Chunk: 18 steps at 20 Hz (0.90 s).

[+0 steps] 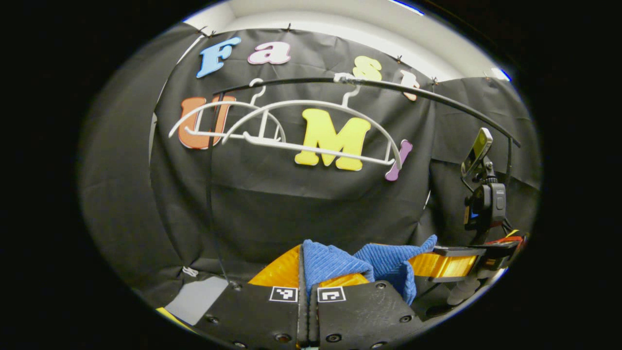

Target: Grasp the clothes on the hanger with both hands and then place them into the laundry hamper below.

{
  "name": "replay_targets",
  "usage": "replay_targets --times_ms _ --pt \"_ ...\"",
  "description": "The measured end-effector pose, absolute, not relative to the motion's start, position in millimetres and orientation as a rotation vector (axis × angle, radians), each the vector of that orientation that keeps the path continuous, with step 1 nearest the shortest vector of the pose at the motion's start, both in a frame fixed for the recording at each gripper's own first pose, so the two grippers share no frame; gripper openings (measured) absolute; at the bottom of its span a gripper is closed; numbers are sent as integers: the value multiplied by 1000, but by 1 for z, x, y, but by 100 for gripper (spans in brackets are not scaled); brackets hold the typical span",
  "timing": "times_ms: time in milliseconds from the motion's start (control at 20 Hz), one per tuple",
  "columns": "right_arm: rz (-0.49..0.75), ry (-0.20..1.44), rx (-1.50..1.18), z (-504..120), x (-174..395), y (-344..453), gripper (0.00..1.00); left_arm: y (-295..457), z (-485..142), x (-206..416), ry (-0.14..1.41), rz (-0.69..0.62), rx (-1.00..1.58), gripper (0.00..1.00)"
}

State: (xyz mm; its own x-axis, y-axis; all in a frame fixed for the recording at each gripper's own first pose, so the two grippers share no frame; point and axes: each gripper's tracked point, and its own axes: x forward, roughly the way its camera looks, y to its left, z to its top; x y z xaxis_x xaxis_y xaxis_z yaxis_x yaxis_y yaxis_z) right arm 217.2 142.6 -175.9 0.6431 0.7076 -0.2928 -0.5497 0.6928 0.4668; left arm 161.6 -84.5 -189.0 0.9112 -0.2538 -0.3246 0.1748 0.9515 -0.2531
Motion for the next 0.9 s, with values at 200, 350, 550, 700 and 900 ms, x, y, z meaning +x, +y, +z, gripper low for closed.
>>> replay_targets --times_ms 200,350,550,700,900 --pt "663 613 295 -249 212 139 5 -93 -266 144 462 -225 -258 1" --pt "612 714 256 -307 206 129 5 -103 -328 129 552 -218 -290 1" --pt "531 834 218 -373 201 115 5 -116 -392 116 687 -192 -300 1" --pt "496 900 182 -409 197 114 5 -119 -427 103 769 -169 -303 1" --pt "454 977 148 -451 190 105 5 -121 -458 80 882 -134 -295 1"
